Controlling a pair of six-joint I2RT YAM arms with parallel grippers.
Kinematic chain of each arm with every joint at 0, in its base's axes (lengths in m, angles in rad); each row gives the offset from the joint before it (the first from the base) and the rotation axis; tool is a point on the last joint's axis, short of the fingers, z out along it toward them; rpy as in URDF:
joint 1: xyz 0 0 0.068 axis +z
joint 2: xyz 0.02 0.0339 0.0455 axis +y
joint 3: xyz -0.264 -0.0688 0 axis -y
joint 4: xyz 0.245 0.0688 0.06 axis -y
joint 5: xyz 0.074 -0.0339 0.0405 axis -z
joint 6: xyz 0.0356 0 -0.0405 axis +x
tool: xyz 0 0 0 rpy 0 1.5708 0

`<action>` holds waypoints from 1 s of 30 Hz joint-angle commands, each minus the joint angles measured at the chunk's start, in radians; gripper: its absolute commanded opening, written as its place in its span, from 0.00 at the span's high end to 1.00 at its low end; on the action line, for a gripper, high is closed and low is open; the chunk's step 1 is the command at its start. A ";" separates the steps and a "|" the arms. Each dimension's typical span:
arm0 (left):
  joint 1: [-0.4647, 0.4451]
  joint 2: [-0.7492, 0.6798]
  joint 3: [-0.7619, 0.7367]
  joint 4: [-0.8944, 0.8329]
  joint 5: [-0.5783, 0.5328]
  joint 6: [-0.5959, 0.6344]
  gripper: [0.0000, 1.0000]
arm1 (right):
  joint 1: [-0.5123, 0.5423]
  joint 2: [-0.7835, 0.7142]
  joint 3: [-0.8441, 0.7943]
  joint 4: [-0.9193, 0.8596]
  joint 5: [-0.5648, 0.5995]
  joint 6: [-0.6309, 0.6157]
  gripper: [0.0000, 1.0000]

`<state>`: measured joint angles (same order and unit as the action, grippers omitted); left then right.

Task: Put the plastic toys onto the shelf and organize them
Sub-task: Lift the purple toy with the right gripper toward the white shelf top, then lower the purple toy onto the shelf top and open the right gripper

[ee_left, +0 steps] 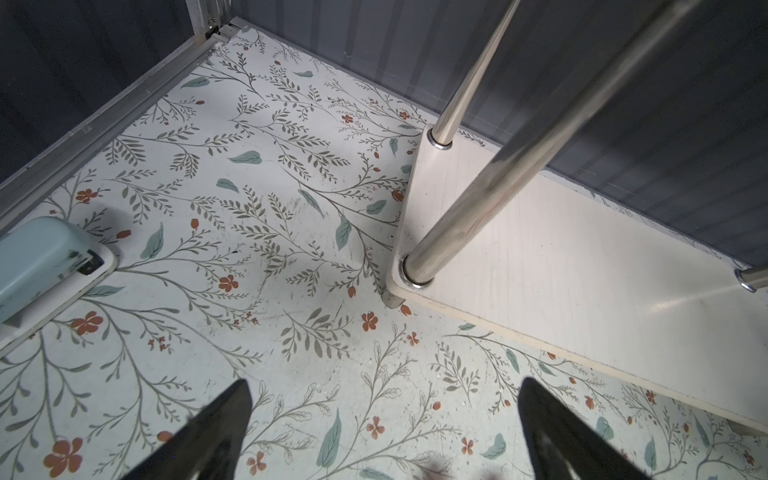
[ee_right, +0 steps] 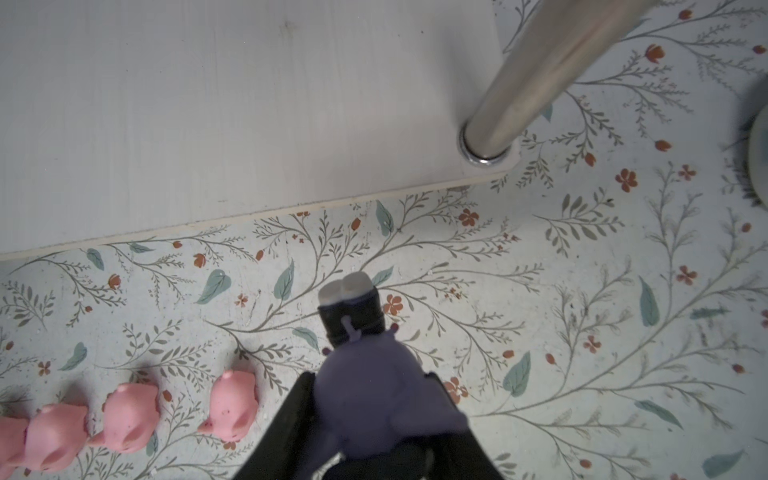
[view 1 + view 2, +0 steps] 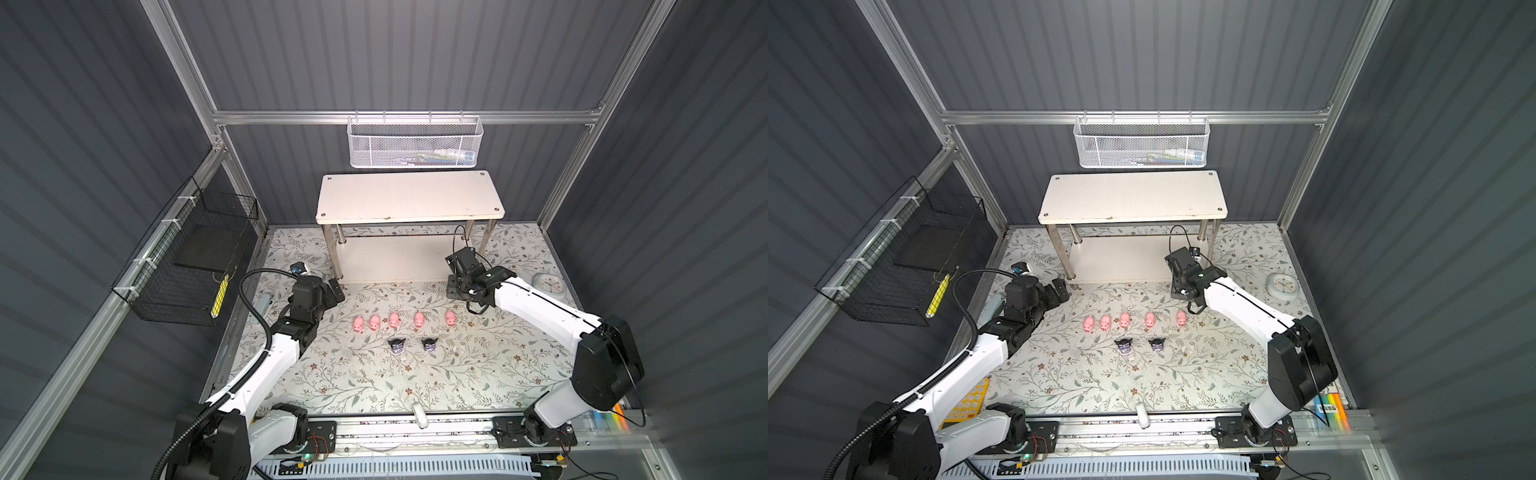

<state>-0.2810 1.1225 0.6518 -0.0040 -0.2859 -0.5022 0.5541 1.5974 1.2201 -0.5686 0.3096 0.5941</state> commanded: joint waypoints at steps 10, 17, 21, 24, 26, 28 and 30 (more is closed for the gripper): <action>-0.003 0.005 0.005 -0.006 0.015 -0.004 0.00 | -0.060 0.184 0.187 0.042 -0.029 -0.027 0.67; -0.003 0.013 0.005 -0.010 0.018 -0.001 0.00 | -0.081 0.249 0.231 0.059 -0.035 -0.026 0.67; -0.003 0.019 0.001 -0.007 0.019 -0.002 0.00 | -0.087 0.279 0.245 0.068 -0.028 -0.029 0.67; -0.003 0.023 0.002 -0.005 0.020 -0.002 0.00 | -0.096 0.302 0.249 0.080 -0.033 -0.023 0.67; -0.003 0.028 0.004 -0.005 0.021 -0.001 0.00 | -0.104 0.315 0.258 0.085 -0.035 -0.025 0.67; -0.003 0.031 0.006 -0.005 0.021 -0.001 0.00 | -0.112 0.329 0.269 0.081 -0.041 -0.024 0.67; -0.003 0.034 0.006 -0.005 0.021 -0.001 0.00 | -0.118 0.339 0.278 0.082 -0.045 -0.025 0.67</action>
<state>-0.2810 1.1465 0.6518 -0.0044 -0.2752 -0.5022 0.4488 1.9232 1.4620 -0.4934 0.2684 0.5751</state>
